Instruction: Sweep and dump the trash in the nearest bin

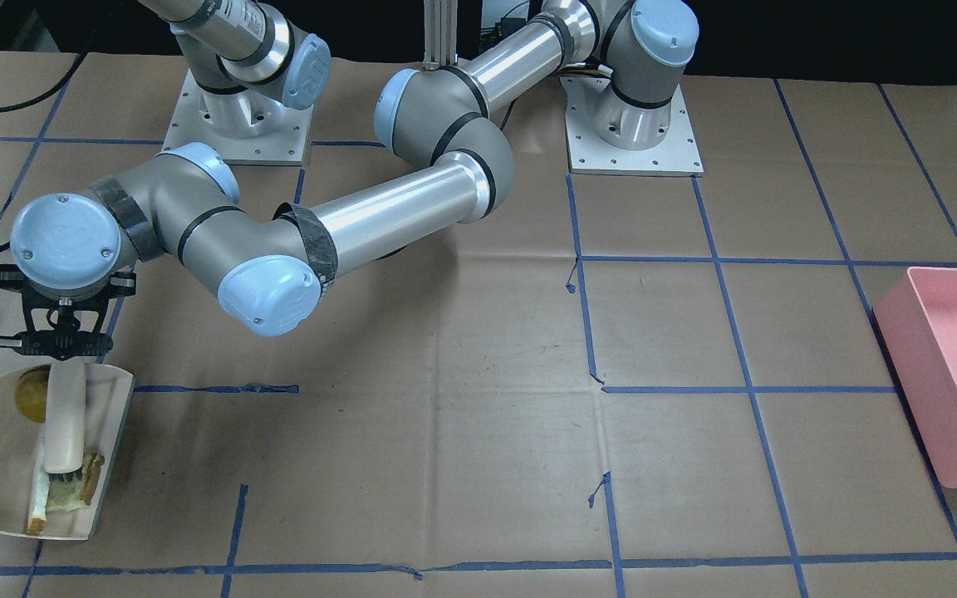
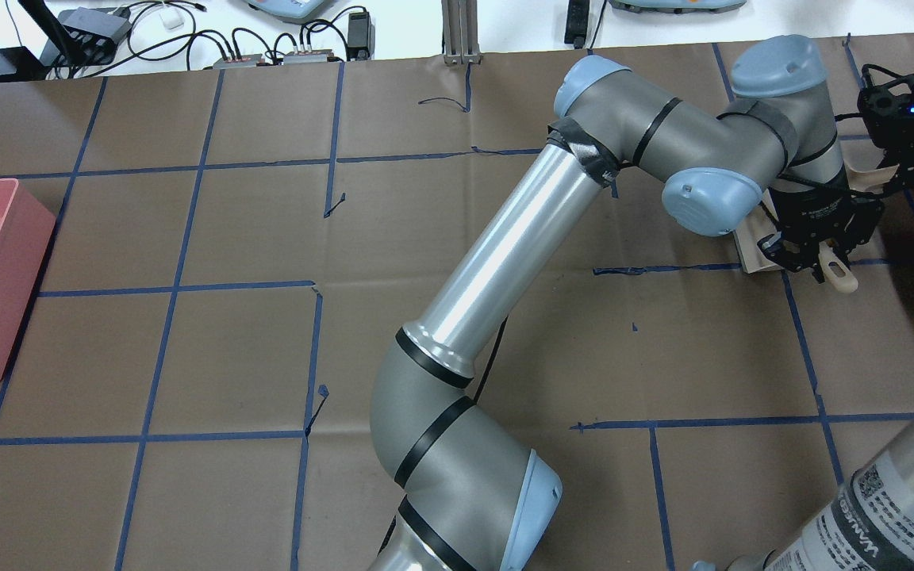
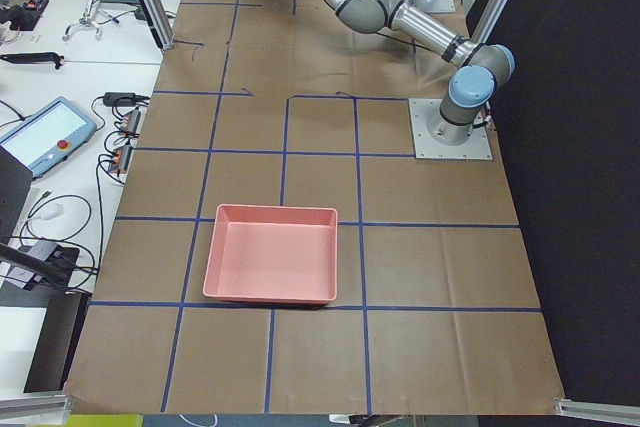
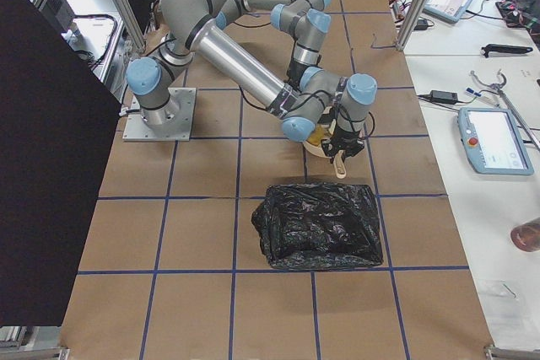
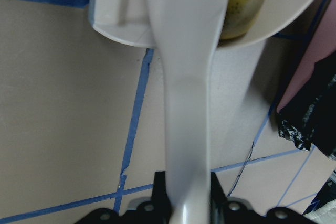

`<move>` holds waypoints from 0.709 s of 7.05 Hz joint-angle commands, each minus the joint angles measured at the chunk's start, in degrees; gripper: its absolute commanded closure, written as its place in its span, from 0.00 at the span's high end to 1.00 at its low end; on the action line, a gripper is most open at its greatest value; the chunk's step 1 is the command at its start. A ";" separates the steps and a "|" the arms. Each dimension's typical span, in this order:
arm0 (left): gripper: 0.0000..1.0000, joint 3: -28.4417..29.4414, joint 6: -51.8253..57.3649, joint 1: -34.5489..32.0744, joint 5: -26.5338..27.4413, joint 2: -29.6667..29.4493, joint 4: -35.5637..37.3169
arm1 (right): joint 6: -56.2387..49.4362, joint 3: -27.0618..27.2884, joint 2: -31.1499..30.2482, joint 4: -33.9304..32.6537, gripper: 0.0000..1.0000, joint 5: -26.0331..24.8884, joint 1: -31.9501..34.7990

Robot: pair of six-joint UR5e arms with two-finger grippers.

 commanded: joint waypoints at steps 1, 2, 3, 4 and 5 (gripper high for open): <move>0.01 1.65 3.26 -0.16 7.77 0.84 -9.02 | 0.09 -0.11 -0.19 0.75 0.03 0.81 0.01; 0.01 2.97 4.67 0.27 8.44 1.37 -11.79 | 0.00 -0.11 -0.19 0.76 0.03 0.82 0.01; 0.01 4.11 6.25 0.45 9.84 1.81 -14.42 | 0.00 -0.11 -0.10 0.76 0.03 0.91 0.01; 0.01 4.91 7.05 0.63 14.03 3.11 -16.89 | 0.00 -0.11 -0.01 0.76 0.03 1.00 0.01; 0.01 5.18 8.54 1.15 14.42 4.09 -19.78 | 0.00 -0.11 -0.01 0.76 0.03 1.43 -0.08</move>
